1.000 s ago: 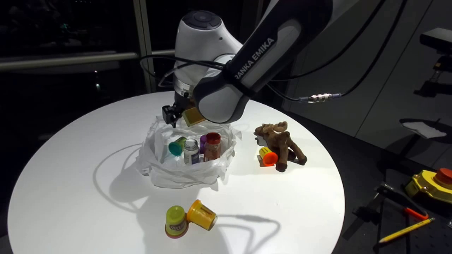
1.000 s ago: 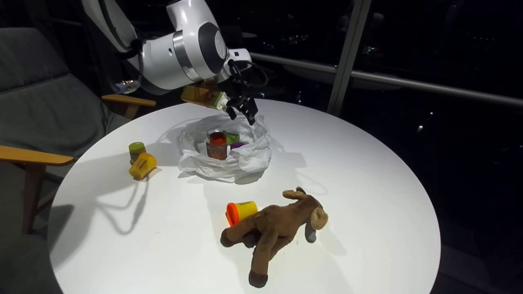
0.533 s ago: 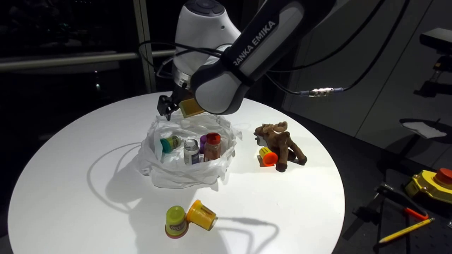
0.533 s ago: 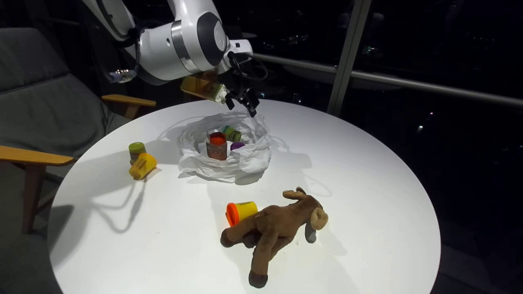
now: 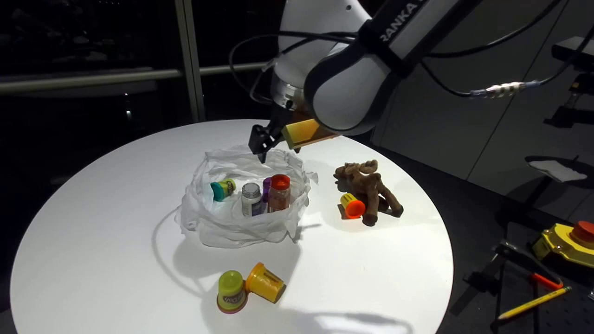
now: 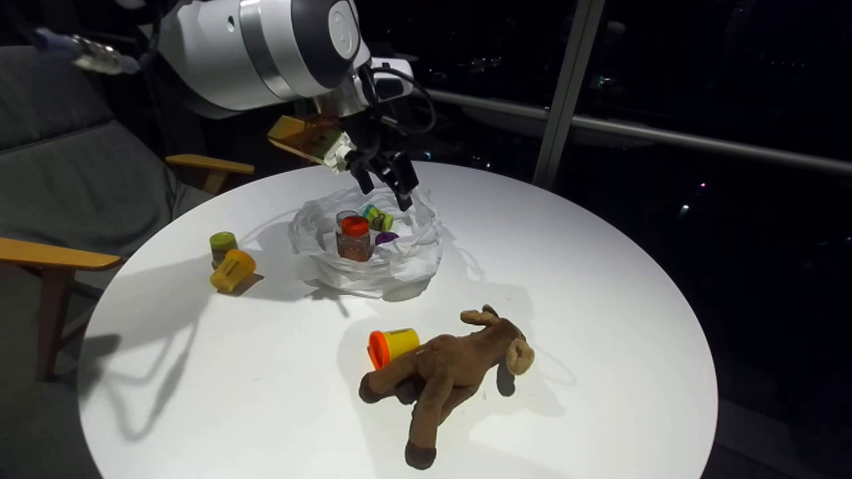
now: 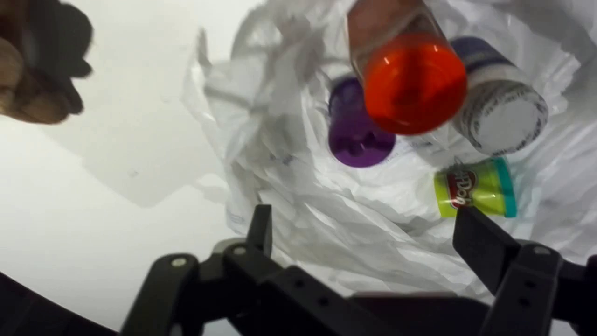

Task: Put the objects in the plastic

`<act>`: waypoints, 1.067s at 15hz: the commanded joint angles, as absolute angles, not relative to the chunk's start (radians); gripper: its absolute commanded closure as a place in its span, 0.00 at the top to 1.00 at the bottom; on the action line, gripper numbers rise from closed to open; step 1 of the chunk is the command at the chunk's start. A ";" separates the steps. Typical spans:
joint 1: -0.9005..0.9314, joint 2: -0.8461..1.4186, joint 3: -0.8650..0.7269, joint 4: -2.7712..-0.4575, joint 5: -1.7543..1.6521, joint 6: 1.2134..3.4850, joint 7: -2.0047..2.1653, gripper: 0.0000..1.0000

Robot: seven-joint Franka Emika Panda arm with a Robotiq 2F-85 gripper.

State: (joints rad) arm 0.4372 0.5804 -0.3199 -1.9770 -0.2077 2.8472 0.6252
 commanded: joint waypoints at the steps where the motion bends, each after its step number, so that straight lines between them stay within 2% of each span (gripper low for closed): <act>1: 0.461 0.386 -0.358 -2.230 -0.235 2.844 0.662 1.00; 7: 0.375 0.226 -0.329 -2.455 -0.250 2.814 0.667 1.00; 12: 0.170 0.283 -0.145 -2.434 -0.042 2.785 0.461 1.00; 16: 0.097 0.371 -0.090 -2.367 0.050 2.751 0.382 1.00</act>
